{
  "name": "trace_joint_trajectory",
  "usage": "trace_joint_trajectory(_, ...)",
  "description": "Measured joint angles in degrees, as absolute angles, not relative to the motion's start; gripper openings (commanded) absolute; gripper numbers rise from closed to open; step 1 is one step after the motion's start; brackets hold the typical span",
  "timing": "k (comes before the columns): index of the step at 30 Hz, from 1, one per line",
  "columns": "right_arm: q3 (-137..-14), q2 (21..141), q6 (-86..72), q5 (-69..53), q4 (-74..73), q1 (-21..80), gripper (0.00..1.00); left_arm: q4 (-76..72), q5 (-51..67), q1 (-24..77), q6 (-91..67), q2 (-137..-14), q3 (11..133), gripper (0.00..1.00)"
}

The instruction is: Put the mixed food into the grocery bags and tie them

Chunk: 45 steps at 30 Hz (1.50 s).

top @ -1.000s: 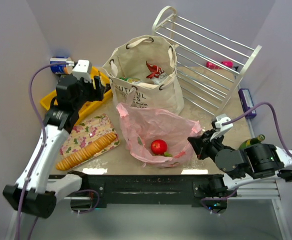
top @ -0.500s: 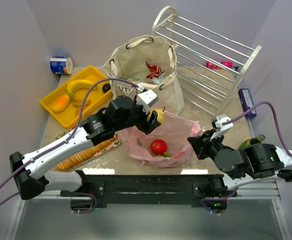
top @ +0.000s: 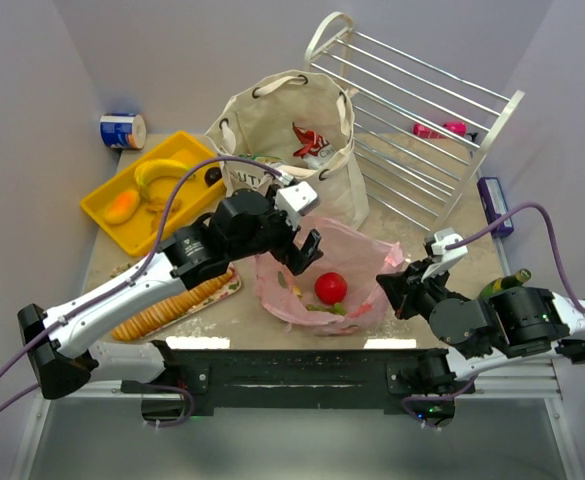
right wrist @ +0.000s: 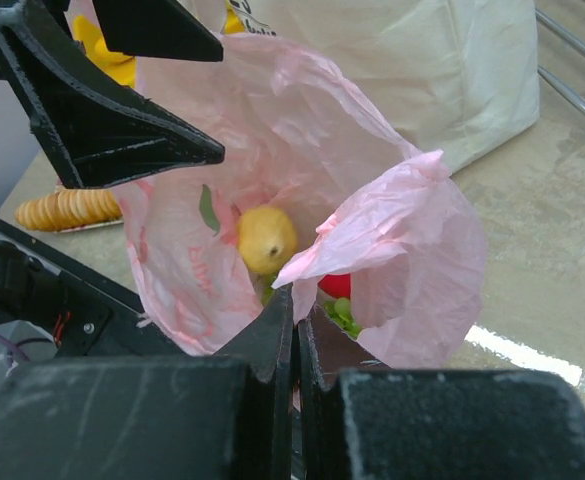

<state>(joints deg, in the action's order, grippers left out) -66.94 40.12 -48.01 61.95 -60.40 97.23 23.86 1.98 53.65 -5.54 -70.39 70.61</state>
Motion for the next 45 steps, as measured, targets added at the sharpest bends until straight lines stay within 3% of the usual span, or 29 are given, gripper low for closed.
trace_joint_trajectory(6, -66.94, 40.1, -48.49, 61.95, -60.95, 97.23, 0.0, 24.86, 5.85, 47.44, -3.29, -67.42, 73.91, 1.0)
trace_joint_trajectory(14, -66.94, 40.1, -48.6, 61.95, -61.01, 97.23, 0.0, 24.34, 9.69, 9.28, -5.65, -67.75, 76.05, 1.0)
trace_joint_trajectory(20, -66.94, 40.05, -48.42, 61.93, -60.82, 97.23, 0.0, 21.87, 9.15, -5.87, -10.76, -77.36, 71.07, 0.95)
trace_joint_trajectory(27, -66.94, 39.16, -48.36, 61.21, -60.12, 97.23, 0.0, 20.34, 1.52, -9.61, -12.47, -92.05, 70.13, 0.9)
trace_joint_trajectory(37, -65.65, 38.22, -47.97, 59.96, -57.67, 97.23, 0.0, 17.96, -6.22, -11.0, -8.32, -111.77, 87.22, 0.87)
trace_joint_trajectory(45, -65.69, 38.35, -48.58, 60.12, -58.39, 97.23, 0.0, 18.39, -6.96, -11.62, -4.86, -125.25, 96.77, 0.71)
